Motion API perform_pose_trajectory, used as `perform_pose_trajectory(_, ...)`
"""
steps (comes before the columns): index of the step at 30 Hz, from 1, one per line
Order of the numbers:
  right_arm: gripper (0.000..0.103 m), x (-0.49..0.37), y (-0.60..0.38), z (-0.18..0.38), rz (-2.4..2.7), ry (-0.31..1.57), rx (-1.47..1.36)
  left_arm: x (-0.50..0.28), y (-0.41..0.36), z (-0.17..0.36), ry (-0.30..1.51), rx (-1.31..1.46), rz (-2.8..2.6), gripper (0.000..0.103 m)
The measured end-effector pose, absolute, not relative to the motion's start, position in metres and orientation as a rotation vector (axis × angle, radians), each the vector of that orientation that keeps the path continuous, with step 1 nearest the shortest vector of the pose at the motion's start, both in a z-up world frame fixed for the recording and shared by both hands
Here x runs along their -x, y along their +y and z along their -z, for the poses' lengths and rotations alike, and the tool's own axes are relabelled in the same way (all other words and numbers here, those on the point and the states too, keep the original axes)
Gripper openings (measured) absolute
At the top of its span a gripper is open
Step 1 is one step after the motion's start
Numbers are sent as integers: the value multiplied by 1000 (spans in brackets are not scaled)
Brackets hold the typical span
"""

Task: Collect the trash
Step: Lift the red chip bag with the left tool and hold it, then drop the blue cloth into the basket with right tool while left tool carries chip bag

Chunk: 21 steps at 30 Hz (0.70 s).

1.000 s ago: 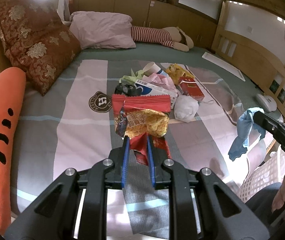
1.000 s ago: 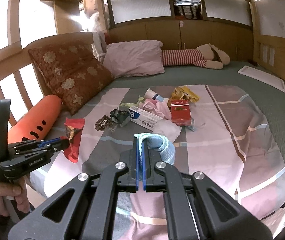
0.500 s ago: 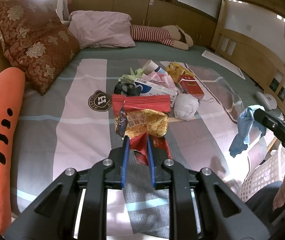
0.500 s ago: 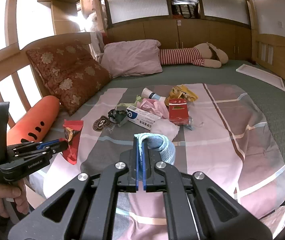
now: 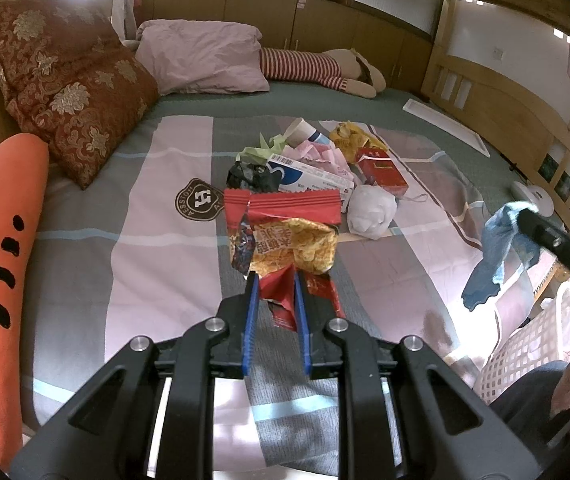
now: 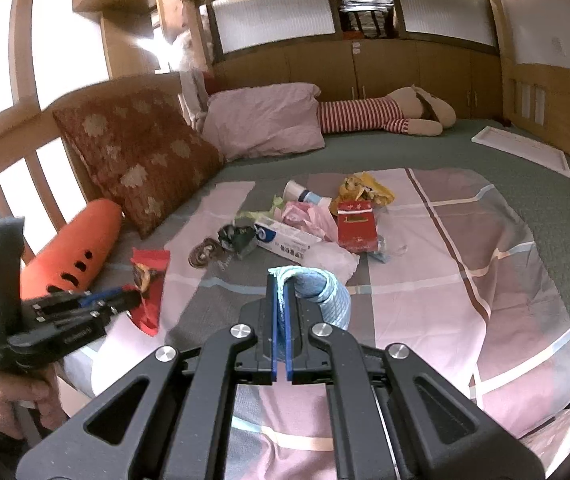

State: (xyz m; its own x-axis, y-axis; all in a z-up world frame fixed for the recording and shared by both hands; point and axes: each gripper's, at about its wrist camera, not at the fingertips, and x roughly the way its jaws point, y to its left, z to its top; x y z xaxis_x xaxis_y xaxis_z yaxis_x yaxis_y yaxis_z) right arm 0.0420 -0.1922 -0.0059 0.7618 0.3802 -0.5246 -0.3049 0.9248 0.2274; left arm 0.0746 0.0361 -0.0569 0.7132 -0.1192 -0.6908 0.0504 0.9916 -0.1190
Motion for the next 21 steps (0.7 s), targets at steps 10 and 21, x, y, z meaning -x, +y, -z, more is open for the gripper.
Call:
perform_pose_trajectory(10, 3, 27, -320, -59, -266, 490, -278, -73, 38, 56, 774, 88, 106, 18)
perform_pose_trajectory(21, 53, 124, -495, 35, 179, 719, -525, -66, -22, 51, 770, 19, 286, 18)
